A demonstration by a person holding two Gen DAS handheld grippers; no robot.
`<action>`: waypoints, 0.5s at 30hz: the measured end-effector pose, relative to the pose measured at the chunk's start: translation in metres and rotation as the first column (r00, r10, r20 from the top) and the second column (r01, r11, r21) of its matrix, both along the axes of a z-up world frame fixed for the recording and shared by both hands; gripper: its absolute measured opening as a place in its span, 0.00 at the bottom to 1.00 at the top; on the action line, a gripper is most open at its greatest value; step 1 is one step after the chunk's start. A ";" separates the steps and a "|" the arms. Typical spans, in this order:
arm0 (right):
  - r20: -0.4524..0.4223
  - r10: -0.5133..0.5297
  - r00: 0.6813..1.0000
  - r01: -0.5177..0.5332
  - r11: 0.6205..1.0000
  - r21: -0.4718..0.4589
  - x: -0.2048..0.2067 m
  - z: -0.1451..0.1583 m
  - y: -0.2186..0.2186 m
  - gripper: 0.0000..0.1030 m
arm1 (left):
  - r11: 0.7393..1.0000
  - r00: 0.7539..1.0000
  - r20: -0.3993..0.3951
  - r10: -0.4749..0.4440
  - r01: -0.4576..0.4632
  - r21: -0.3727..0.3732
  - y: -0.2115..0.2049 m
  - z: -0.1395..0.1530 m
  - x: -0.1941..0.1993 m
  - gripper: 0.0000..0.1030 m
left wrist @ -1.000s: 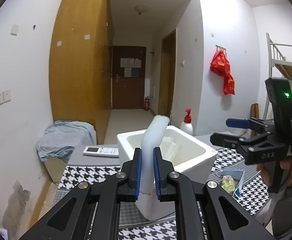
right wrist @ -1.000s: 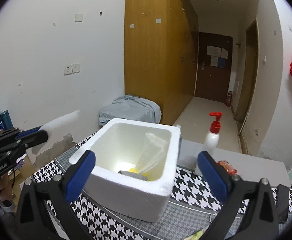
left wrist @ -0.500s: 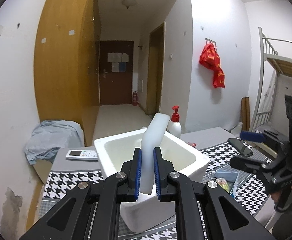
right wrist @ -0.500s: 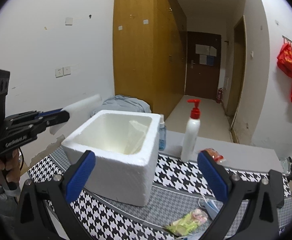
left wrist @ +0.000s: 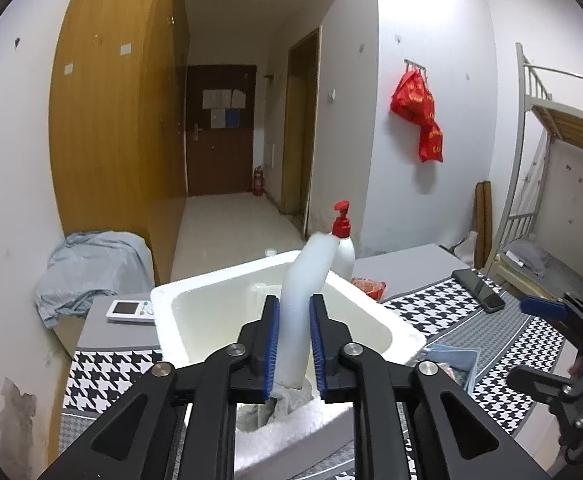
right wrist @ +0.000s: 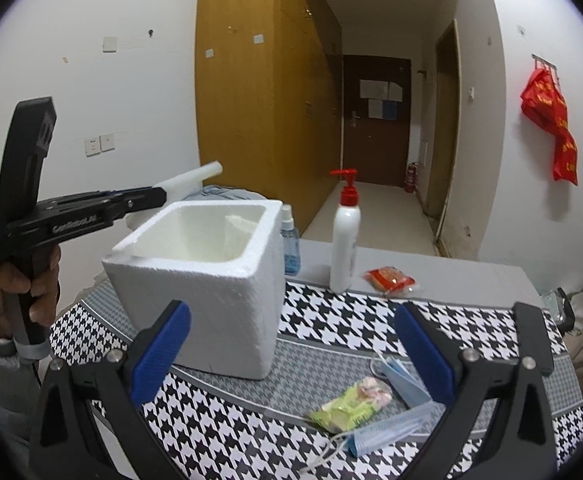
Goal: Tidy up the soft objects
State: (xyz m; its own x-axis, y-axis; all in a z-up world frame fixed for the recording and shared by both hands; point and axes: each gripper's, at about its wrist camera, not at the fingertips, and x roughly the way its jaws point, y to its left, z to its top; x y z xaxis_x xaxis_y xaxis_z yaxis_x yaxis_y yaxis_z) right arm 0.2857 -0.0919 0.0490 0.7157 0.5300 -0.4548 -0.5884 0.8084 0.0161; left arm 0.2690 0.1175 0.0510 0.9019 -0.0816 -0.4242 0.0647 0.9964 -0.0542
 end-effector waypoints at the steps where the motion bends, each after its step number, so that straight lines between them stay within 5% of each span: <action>1: -0.002 -0.005 1.000 0.005 1.000 -0.001 0.000 -0.001 -0.001 1.00 | 1.000 1.000 -0.004 0.004 -0.004 0.001 0.000 -0.001 0.003 0.17; 6: -0.002 -0.033 0.999 0.033 0.999 -0.005 -0.004 -0.003 -0.013 1.00 | 1.000 1.000 -0.003 0.015 -0.015 -0.009 -0.003 -0.001 0.010 0.20; 9: -0.006 -0.054 0.999 0.054 0.999 -0.001 -0.003 -0.003 -0.023 1.00 | 0.999 0.999 0.003 0.034 -0.034 0.005 -0.006 0.000 0.012 0.33; 11: -0.008 -0.066 0.998 0.066 0.998 0.002 -0.003 -0.004 -0.029 1.00 | 0.999 0.999 0.015 0.048 -0.048 0.002 -0.007 0.001 0.011 0.78; 13: -0.012 -0.074 0.997 0.074 0.997 0.008 -0.003 -0.006 -0.035 1.00 | 0.997 0.995 0.052 0.082 -0.082 -0.010 -0.007 0.003 0.005 0.99; 15: -0.016 -0.082 0.996 0.083 0.996 0.015 -0.003 -0.007 -0.040 1.00 | 0.994 0.991 0.081 0.108 -0.105 -0.030 -0.007 0.005 -0.002 0.99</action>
